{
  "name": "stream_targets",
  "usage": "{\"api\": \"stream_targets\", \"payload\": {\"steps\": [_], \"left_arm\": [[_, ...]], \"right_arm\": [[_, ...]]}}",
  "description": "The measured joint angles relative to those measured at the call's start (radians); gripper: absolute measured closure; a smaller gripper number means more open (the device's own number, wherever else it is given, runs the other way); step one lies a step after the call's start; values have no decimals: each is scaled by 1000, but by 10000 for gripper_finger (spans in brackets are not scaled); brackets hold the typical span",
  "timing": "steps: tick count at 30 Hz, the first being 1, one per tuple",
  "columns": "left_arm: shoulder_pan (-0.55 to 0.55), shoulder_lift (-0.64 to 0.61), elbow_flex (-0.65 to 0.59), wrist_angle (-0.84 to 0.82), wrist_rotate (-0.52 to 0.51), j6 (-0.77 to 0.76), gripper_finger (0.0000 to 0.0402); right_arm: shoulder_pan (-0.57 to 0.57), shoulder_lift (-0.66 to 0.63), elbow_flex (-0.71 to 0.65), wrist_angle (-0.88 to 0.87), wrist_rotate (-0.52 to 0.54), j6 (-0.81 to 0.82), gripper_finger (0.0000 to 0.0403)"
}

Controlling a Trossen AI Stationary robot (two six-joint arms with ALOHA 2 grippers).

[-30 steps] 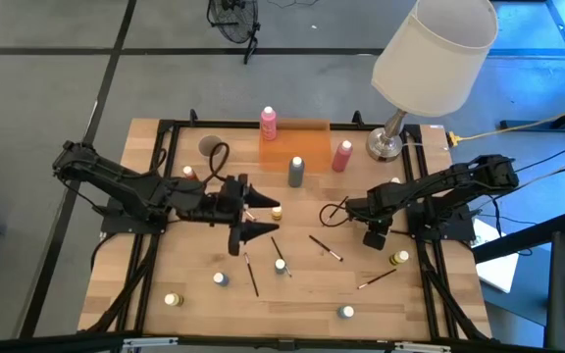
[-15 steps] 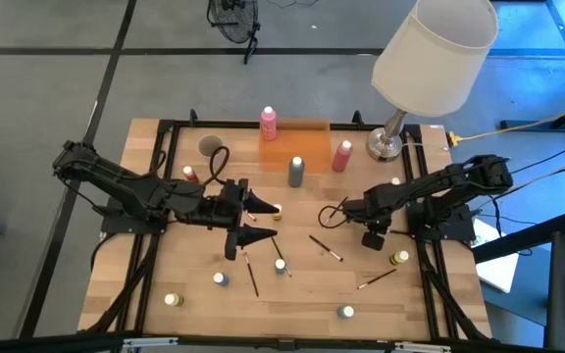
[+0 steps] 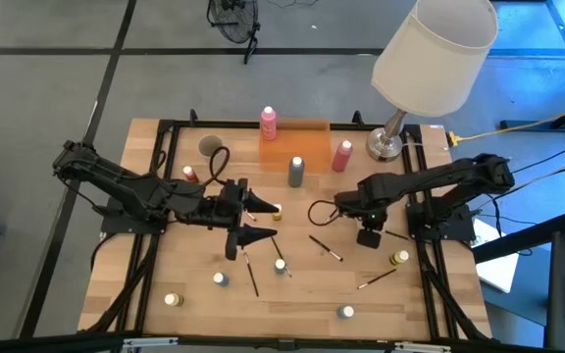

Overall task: Pick & Place Paint Supplies
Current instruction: Put the silver paint brush into the white cup

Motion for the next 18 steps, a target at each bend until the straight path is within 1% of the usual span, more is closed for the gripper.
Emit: {"api": "stream_targets", "payload": {"steps": [5,10,12,15,18], "left_arm": [[0,0,0,0,-41,29,128],[0,0,0,21,-133,68,128],[1,0,0,64,-175,90,128],[1,0,0,111,-213,162,128],[1,0,0,136,-243,246,128]], "right_arm": [[28,0,209,-80,27,-62,401],[44,-1,491,-132,103,-105,402],[49,-1,616,-129,135,-117,402],[59,-2,785,-111,143,-152,402],[71,-3,912,-65,143,-191,402]]}}
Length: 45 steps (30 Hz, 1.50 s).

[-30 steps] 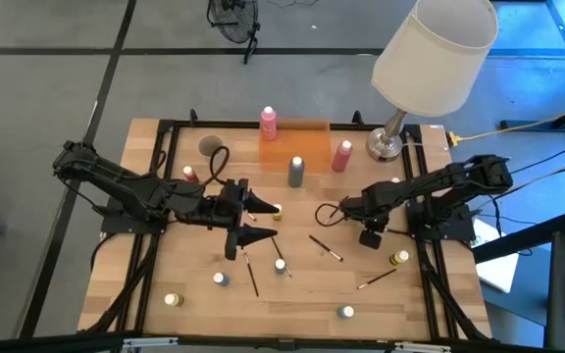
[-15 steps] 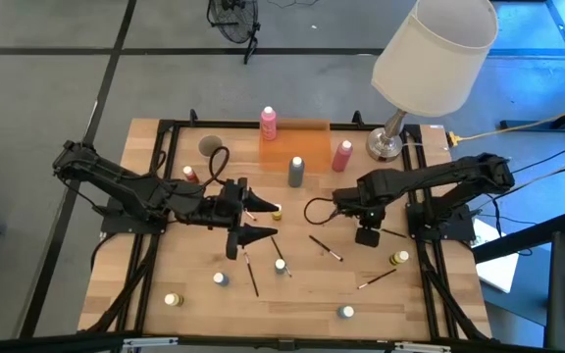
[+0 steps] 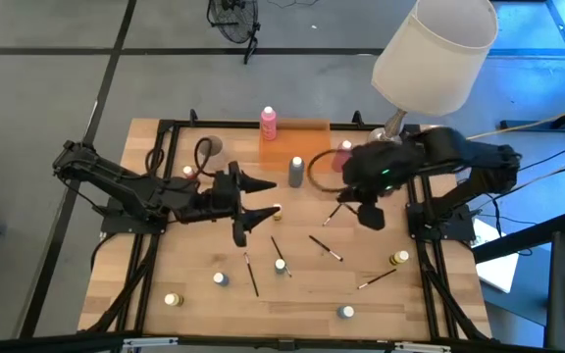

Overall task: Pick & Place Paint Supplies
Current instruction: Put the silver paint brush into the white cup

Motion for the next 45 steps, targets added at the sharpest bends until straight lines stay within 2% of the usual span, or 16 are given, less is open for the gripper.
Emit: {"api": "stream_targets", "payload": {"steps": [4,7,10,13,19,22,29,37,45], "left_arm": [[6,0,0,0,-45,115,128],[30,0,0,8,-41,83,128],[62,0,0,24,18,9,128],[88,0,0,22,93,10,128],[141,0,0,35,203,232,128],[186,0,0,43,240,295,128],[326,0,0,42,418,232,128],[413,0,0,45,549,158,128],[442,0,0,17,576,155,128]], "right_arm": [[21,-1,85,101,0,-65,402],[31,0,93,175,-1,-121,402],[30,5,93,257,-1,-179,402],[22,10,93,348,-1,-227,402],[-13,9,94,473,-1,-283,402],[-39,9,94,500,-1,-309,403],[-98,64,94,534,-1,-351,403],[-158,110,94,555,-1,-388,403],[-187,133,94,643,-10,-446,403]]}}
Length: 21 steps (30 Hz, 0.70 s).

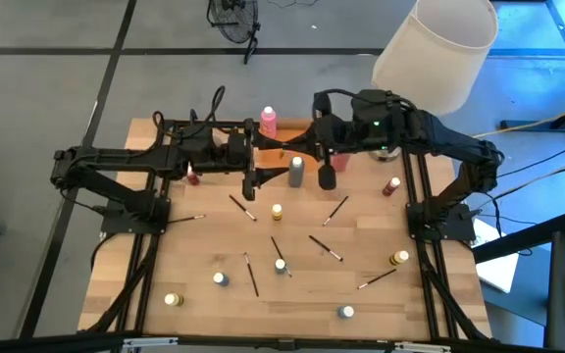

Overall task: Pick & Place Paint Supplies
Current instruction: Put the silver paint brush into the white cup

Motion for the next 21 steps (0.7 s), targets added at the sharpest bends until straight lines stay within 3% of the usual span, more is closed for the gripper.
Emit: {"api": "stream_targets", "payload": {"steps": [13,21], "left_arm": [[39,-12,0,-51,-44,21,130],[44,-14,0,-47,-43,21,183]], "right_arm": [[-14,27,-1,11,-25,-47,403],[-20,27,-1,0,-27,-47,403]]}}
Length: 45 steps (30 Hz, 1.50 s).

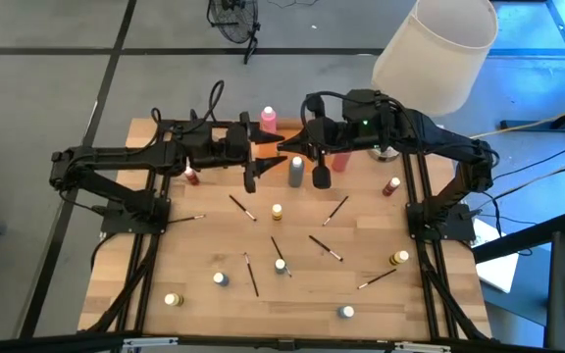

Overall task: Pick & Place Paint Supplies
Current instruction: Put the silver paint brush into the white cup

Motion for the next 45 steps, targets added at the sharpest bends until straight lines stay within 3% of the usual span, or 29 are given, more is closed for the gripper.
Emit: {"api": "stream_targets", "payload": {"steps": [10,15,23,29,33,36,39,45], "left_arm": [[0,-3,0,0,8,9,306],[-2,-3,0,-2,78,78,379],[-2,-3,0,-9,90,80,380],[-3,-19,0,-26,91,55,380],[-12,-41,0,-54,85,33,380],[-23,-72,0,-114,29,34,380],[-33,-115,0,-194,-93,46,380],[-32,-204,0,-311,-355,52,380]], "right_arm": [[0,0,0,-1,1,4,403],[0,0,0,-3,-2,22,403],[0,4,1,-3,0,1,388],[2,6,1,-11,5,-30,320],[18,1,0,-35,101,-17,262],[57,-24,0,-37,212,-18,224],[108,-55,1,-47,293,-53,199],[158,-63,1,-126,331,-55,192]]}}
